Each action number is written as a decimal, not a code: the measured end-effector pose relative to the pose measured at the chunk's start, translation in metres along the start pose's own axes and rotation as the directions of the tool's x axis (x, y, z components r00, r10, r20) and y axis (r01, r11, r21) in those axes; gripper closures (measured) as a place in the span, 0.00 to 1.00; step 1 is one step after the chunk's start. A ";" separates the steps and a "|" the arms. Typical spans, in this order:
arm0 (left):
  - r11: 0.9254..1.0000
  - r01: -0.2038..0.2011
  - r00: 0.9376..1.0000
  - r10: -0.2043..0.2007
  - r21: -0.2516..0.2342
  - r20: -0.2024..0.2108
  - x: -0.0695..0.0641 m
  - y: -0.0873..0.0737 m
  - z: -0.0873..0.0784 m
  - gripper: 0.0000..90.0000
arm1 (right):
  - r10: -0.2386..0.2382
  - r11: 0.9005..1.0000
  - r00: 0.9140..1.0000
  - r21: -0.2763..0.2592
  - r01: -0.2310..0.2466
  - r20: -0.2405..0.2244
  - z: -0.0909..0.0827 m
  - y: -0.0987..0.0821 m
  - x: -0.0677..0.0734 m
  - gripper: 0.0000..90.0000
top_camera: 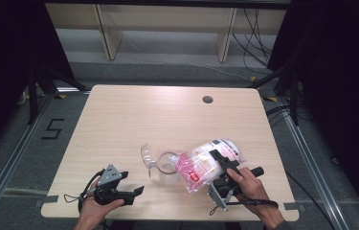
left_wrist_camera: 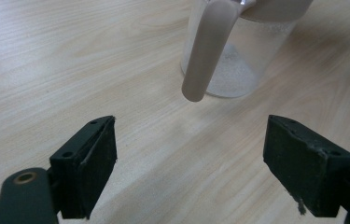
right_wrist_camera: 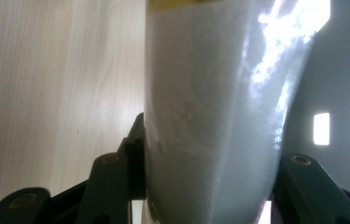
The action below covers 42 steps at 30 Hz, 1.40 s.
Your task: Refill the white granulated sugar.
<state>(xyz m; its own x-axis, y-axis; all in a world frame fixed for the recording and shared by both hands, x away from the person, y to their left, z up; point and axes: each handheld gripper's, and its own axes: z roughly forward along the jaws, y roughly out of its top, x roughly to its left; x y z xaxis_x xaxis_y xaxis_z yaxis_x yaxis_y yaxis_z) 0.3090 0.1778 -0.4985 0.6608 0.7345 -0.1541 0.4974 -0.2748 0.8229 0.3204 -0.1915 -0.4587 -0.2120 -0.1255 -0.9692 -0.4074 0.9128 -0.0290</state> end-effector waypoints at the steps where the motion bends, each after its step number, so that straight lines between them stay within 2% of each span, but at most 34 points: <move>1: 1.000 0.001 1.000 -0.001 -0.004 0.001 0.000 0.000 0.000 0.19 | 0.017 1.000 1.000 0.008 -0.017 -0.008 0.000 0.000 0.002 0.61; 2: 1.000 0.001 1.000 -0.001 0.000 -0.001 0.000 0.000 0.000 0.19 | -0.020 1.000 1.000 0.005 0.020 0.006 -0.001 0.001 0.000 0.61; 3: 1.000 0.001 1.000 -0.001 -0.001 0.002 0.000 0.000 0.000 0.19 | -0.024 1.000 1.000 0.007 0.023 0.005 -0.001 0.001 0.000 0.61; 5: 1.000 0.002 1.000 -0.002 -0.001 0.001 0.000 0.000 0.000 0.19 | 0.034 0.999 0.999 0.027 -0.034 -0.010 -0.002 0.001 0.004 0.61; 6: 1.000 0.004 1.000 -0.004 -0.012 0.005 0.000 0.000 0.001 0.19 | 0.024 1.000 1.000 0.016 -0.024 0.005 -0.001 0.001 0.004 0.61; 7: 1.000 0.004 1.000 -0.004 -0.011 0.005 0.000 0.000 0.001 0.19 | 0.026 0.999 1.000 0.035 -0.026 -0.009 -0.002 0.001 0.005 0.61; 9: 1.000 0.002 1.000 -0.002 -0.002 0.003 0.000 0.000 0.001 0.19 | -0.014 1.000 1.000 0.023 0.015 -0.003 -0.001 0.002 0.002 0.61; 14: 1.000 0.004 1.000 -0.004 -0.004 0.003 0.000 0.000 0.001 0.19 | -0.019 0.999 1.000 0.025 0.019 0.004 -0.001 0.002 0.002 0.61; 16: 1.000 0.004 1.000 -0.004 -0.003 0.003 0.000 0.000 0.001 0.19 | -0.047 0.999 0.999 0.022 0.046 0.011 -0.001 0.002 0.001 0.61; 17: 1.000 0.005 1.000 -0.005 -0.004 0.003 0.000 0.000 0.001 0.19 | -0.033 0.999 0.999 0.032 0.033 0.006 -0.001 0.003 0.002 0.61; 18: 1.000 0.006 1.000 -0.006 -0.004 0.002 0.000 0.000 0.001 0.19 | -0.032 0.999 0.999 0.017 0.032 0.032 0.000 0.002 0.003 0.62; 19: 1.000 0.006 1.000 -0.006 -0.004 0.002 0.000 0.000 0.001 0.19 | -0.020 0.999 1.000 0.044 0.020 -0.001 -0.001 0.003 0.004 0.62; 20: 1.000 0.006 1.000 -0.006 -0.004 0.002 0.000 0.000 0.001 0.19 | -0.044 0.998 0.999 0.034 0.043 0.005 -0.001 0.003 0.003 0.62; 22: 1.000 0.005 1.000 -0.005 -0.002 0.003 0.000 0.000 0.001 0.19 | -0.033 0.998 0.999 0.047 0.033 0.001 -0.001 0.004 0.004 0.62; 24: 1.000 0.006 1.000 -0.006 -0.004 0.002 0.000 0.000 0.001 0.19 | -0.067 0.998 0.998 0.018 0.067 0.021 0.000 0.005 0.002 0.62; 25: 1.000 0.006 1.000 -0.006 -0.004 0.001 0.000 0.000 0.001 0.19 | -0.033 0.999 0.999 0.029 0.033 0.015 -0.001 0.004 0.005 0.62; 26: 1.000 0.007 1.000 -0.007 -0.004 0.002 0.000 0.000 0.001 0.19 | -0.036 0.999 0.999 0.030 0.036 0.020 -0.001 0.005 0.005 0.62; 27: 1.000 0.004 1.000 -0.004 0.000 0.001 0.000 0.000 0.001 0.19 | -0.081 0.997 0.996 0.013 0.081 0.029 0.000 0.006 0.001 0.62; 28: 1.000 0.004 1.000 -0.004 0.000 0.001 0.000 0.000 0.001 0.19 | -0.096 0.995 0.995 0.014 0.095 0.026 0.000 0.006 0.000 0.62; 29: 1.000 0.008 1.000 -0.008 -0.004 0.002 0.000 0.000 0.001 0.19 | -0.067 0.997 0.997 0.027 0.067 0.027 0.000 0.006 0.002 0.62; 31: 1.000 0.006 1.000 -0.006 -0.004 0.001 0.000 0.000 0.001 0.19 | -0.101 0.995 0.994 0.024 0.100 0.030 0.000 0.007 0.000 0.62; 33: 1.000 0.000 1.000 0.000 0.005 -0.001 0.001 0.000 0.000 0.19 | -0.103 0.995 0.994 0.021 0.102 0.035 0.000 0.006 0.001 0.62; 35: 1.000 0.003 1.000 -0.003 0.002 -0.001 0.001 0.000 0.000 0.19 | -0.124 0.992 0.991 0.011 0.124 0.052 0.001 0.006 0.001 0.62; 38: 1.000 0.003 1.000 -0.003 0.003 -0.001 0.001 0.000 0.001 0.19 | -0.151 0.989 0.987 0.008 0.150 0.050 0.001 0.006 0.000 0.62; 39: 1.000 0.001 1.000 -0.001 0.005 -0.001 0.001 0.000 0.001 0.19 | -0.019 0.996 0.999 0.083 0.016 0.036 -0.004 0.005 0.009 0.62; 40: 1.000 0.003 1.000 -0.003 0.000 0.001 0.001 0.000 0.001 0.19 | -0.073 0.995 0.997 0.064 0.071 0.024 -0.002 0.006 0.005 0.62; 41: 1.000 0.004 1.000 -0.004 0.000 0.001 0.001 0.000 0.001 0.19 | -0.153 0.988 0.988 0.024 0.153 0.034 0.000 0.007 -0.001 0.62; 42: 1.000 0.006 1.000 -0.006 0.000 0.001 0.001 0.000 0.001 0.19 | -0.159 0.987 0.987 0.022 0.158 0.036 0.000 0.007 -0.002 0.63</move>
<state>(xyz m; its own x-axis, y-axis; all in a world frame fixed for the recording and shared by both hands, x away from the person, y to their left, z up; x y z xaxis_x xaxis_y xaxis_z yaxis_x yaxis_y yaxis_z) 0.3101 0.1781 -0.4994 0.6585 0.7356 -0.1591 0.5013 -0.2710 0.8218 0.3182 -0.1847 -0.4571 -0.1125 -0.2550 -0.9604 -0.4163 0.8897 -0.1874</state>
